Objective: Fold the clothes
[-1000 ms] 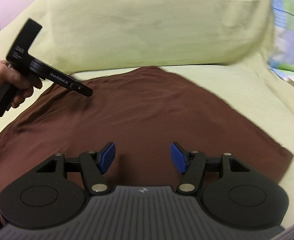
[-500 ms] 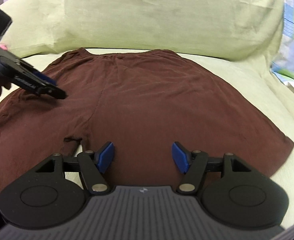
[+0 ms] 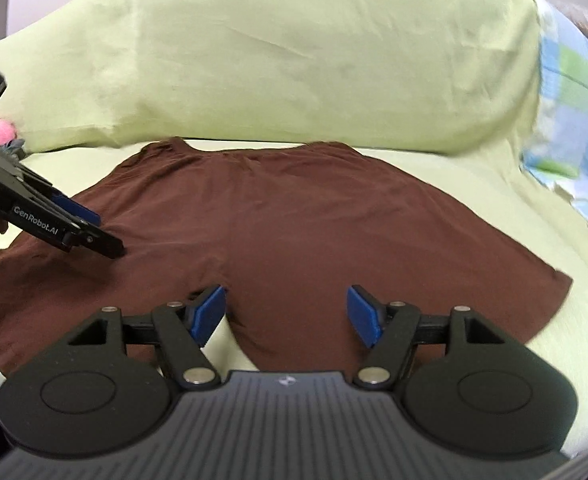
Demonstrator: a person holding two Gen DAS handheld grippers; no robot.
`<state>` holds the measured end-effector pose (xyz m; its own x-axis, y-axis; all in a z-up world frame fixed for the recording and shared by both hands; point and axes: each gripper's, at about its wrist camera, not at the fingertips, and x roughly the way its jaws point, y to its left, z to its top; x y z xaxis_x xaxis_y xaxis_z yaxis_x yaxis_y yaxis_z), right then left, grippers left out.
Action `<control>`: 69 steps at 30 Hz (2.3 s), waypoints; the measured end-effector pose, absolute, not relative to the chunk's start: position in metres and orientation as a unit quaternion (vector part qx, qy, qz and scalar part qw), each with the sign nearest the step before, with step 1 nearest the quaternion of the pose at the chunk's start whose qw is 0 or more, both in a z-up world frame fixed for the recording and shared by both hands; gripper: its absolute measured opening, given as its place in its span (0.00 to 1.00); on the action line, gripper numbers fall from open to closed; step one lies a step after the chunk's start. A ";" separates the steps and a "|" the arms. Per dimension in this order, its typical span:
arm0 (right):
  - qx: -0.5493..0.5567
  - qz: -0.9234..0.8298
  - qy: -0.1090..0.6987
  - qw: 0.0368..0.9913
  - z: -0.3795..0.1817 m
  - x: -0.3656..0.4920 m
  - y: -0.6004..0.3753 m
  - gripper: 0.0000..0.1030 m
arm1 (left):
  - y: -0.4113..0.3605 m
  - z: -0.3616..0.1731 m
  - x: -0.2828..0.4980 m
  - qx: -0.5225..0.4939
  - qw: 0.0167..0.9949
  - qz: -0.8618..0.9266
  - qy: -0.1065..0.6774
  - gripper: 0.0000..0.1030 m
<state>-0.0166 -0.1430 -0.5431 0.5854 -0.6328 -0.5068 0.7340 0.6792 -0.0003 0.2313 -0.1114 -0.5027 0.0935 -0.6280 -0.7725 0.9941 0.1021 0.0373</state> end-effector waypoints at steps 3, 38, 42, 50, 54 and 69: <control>0.117 -0.372 0.241 0.889 -0.543 -0.003 -0.147 0.62 | -0.098 -0.500 0.229 0.301 0.684 -0.592 0.302 0.57; 0.100 -0.339 0.254 0.900 -0.548 0.019 -0.106 0.72 | -0.058 -0.507 0.255 0.318 0.698 -0.568 0.299 0.59; 0.112 -0.329 0.253 0.903 -0.547 0.014 -0.089 0.72 | -0.042 -0.501 0.263 0.304 0.701 -0.571 0.300 0.59; 0.088 -0.293 0.269 0.913 -0.547 0.016 -0.039 0.69 | 0.010 -0.497 0.281 0.276 0.713 -0.569 0.302 0.59; 0.053 -0.278 0.294 0.913 -0.553 0.017 -0.014 0.57 | 0.033 -0.498 0.280 0.273 0.715 -0.568 0.303 0.59; -0.044 -0.227 0.332 0.914 -0.551 0.037 0.015 0.36 | 0.066 -0.498 0.232 0.416 0.630 -0.622 0.207 0.58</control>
<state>0.0368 0.0153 -0.5509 0.6757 -0.4450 -0.5877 0.3870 0.8927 -0.2311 0.2322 0.0660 -0.4977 0.1403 -0.6120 -0.7783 0.9565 -0.1192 0.2662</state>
